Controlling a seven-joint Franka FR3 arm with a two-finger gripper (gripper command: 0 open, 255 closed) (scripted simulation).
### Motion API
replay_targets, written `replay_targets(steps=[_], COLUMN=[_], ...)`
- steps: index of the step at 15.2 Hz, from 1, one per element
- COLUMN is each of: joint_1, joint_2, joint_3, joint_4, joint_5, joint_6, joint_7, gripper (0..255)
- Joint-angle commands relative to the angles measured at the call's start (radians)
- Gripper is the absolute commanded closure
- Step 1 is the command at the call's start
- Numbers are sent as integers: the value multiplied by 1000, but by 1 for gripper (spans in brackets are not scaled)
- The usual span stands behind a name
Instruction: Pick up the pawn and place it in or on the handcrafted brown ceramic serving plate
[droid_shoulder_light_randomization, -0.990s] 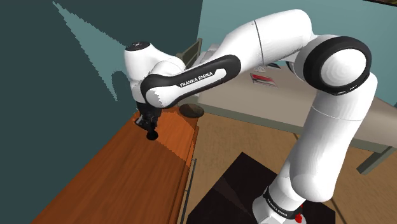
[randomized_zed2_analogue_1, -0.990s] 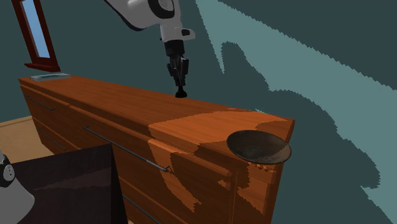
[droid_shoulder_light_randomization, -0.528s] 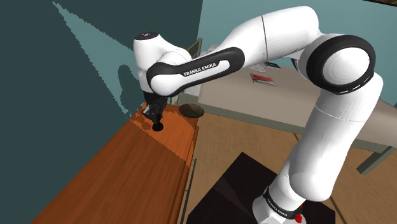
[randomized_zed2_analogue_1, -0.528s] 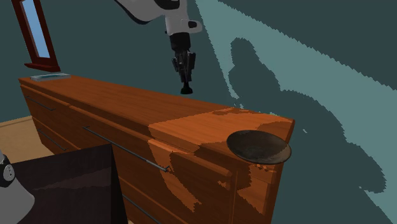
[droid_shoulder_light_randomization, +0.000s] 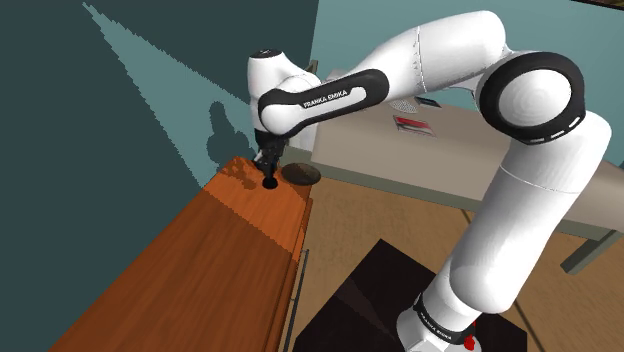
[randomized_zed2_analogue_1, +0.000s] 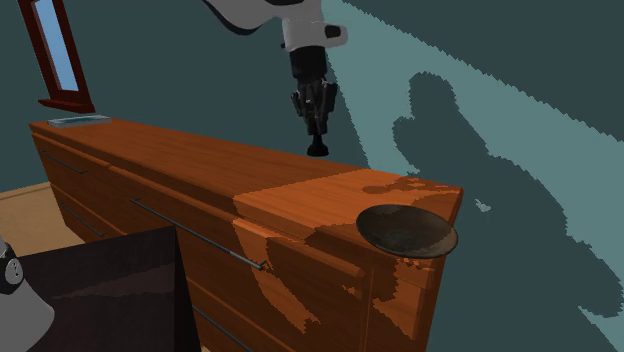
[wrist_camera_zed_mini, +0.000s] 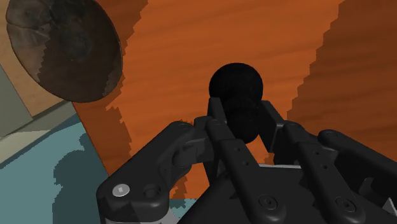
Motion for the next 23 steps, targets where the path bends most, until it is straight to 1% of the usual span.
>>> replay_targets(steps=[1,9,17,18,23], joint_1=[-27,-126,-224,-229,-229], joint_2=[3,49,149,155,177], joint_3=[-21,-99,-164,-166,-168], joint_4=[8,73,217,226,188], joint_5=[2,12,32,34,25], joint_6=[7,24,15,13,72], joint_7=[-50,-233,-411,-420,-406], gripper=[255,255,255,255,255])
